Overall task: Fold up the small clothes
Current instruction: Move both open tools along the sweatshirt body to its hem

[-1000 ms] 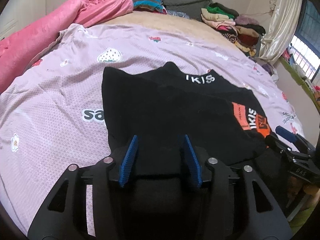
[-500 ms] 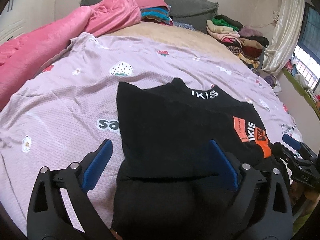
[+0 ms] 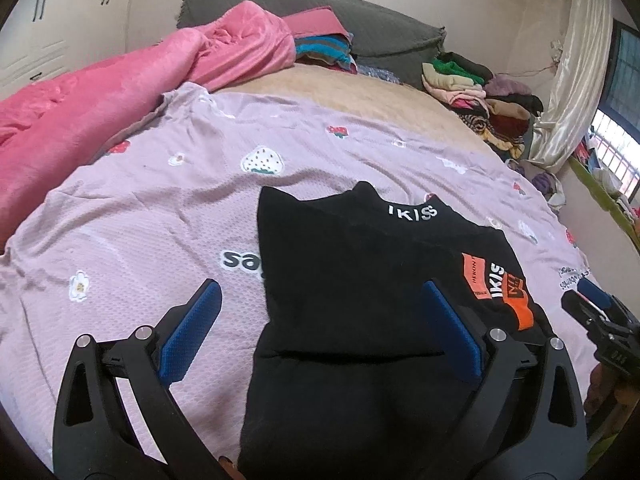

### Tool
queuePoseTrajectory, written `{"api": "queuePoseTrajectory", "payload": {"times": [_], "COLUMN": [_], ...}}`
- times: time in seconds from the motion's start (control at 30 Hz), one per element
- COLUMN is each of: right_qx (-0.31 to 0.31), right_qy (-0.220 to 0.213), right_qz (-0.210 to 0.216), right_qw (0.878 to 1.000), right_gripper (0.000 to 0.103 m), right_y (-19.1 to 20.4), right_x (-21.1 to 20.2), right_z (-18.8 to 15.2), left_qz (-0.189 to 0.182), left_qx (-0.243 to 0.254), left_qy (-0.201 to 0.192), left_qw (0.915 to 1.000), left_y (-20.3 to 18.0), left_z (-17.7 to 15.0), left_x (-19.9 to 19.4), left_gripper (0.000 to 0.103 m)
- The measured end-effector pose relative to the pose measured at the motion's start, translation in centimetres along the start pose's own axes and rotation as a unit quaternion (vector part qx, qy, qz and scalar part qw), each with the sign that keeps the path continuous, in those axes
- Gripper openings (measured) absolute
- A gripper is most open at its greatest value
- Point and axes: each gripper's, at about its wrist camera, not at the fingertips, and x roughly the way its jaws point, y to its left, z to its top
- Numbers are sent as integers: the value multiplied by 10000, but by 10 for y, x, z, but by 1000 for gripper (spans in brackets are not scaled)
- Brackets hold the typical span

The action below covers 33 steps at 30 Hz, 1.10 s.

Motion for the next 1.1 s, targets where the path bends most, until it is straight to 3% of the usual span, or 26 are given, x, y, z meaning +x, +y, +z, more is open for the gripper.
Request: {"api": "queuePoseTrajectory", "payload": {"times": [0.1,0.4,0.57,1.1], "right_qx": [33,66,65,24], "right_qy": [-21,-170,-248,-331], "right_qz": [-42,-5,23,22], "right_qw": [10000,9998,9997,9994], "right_gripper": [97,97,97,98], "right_y": [-3,-6,-7,-17], "right_x": [-4,-23,-36,-66], "right_z": [1,5,6,-4], "left_qz": [207,151,298,341], "left_qx": [-53,-144,-91,-309], "left_qy": [52,-77,-189,-179], "left_qw": [9998,9998,9993,9988], "left_y": [3,6,3,21], "left_z": [-3,-7,-12,-28], "left_x": [-6,-30,-43,-73], "left_gripper": [93,93,93,93]}}
